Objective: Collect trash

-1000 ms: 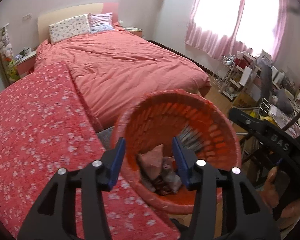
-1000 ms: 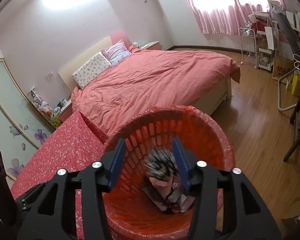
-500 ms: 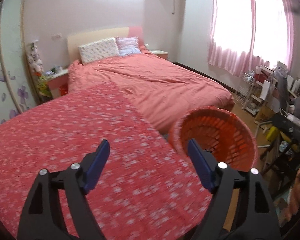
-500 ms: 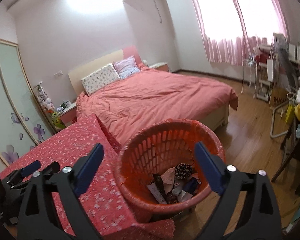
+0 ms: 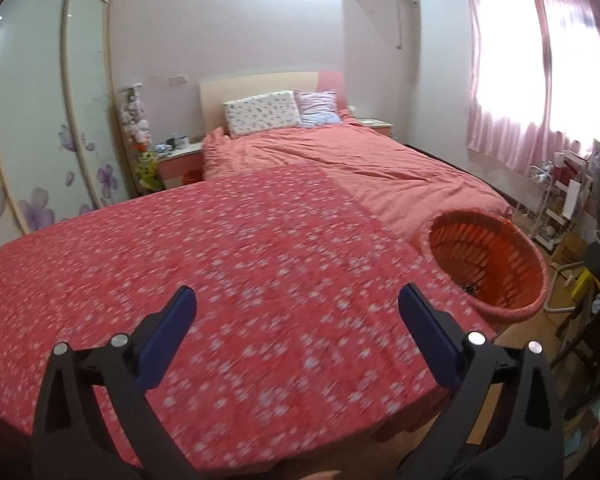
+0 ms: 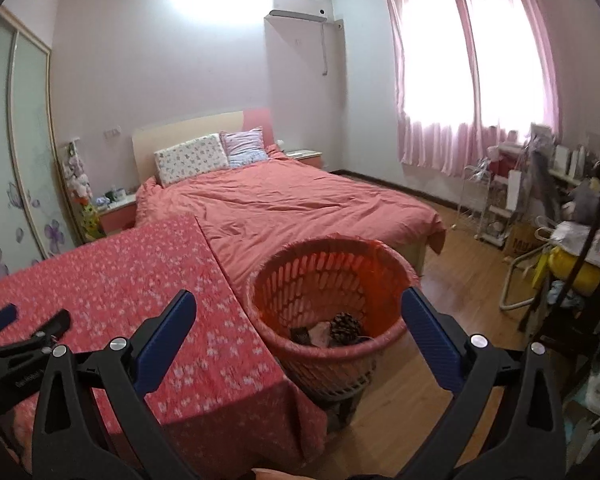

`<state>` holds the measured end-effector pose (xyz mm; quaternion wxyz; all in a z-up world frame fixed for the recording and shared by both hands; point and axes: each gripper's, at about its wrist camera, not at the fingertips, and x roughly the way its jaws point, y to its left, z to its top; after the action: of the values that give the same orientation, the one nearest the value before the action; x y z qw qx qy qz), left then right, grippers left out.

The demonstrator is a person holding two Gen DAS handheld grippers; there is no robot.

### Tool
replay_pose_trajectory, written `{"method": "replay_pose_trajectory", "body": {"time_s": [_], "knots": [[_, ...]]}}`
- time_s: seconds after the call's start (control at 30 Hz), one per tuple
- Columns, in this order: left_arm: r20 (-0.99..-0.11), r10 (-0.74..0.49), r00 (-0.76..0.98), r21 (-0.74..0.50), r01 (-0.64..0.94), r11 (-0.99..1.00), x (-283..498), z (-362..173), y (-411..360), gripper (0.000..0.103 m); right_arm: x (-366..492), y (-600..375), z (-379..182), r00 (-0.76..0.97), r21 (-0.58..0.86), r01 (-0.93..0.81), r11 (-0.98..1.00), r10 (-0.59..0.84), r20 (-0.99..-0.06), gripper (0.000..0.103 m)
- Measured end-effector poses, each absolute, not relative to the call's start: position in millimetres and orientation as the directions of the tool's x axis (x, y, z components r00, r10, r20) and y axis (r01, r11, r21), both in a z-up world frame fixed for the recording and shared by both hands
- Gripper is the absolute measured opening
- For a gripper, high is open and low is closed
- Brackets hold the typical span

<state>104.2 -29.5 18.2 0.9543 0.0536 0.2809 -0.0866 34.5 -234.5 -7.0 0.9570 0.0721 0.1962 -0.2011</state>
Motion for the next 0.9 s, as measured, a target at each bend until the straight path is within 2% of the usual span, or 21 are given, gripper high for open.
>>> {"method": "replay_pose_trajectory", "body": {"time_s": [0.37,0.9], "knots": [[-0.526,-0.034,0.85,0.028,0.057,0.998,60,4,5,0.099,8,-212,-18,0.822,0.008,0.455,0.891,-0.416,-0.388,0.101],[-0.523,-0.012,0.852,-0.002,0.013,1.0,28,-10,20,0.099,-5,-196,-32,0.795,-0.013,0.463,0.886,-0.422,-0.436,0.101]]}}
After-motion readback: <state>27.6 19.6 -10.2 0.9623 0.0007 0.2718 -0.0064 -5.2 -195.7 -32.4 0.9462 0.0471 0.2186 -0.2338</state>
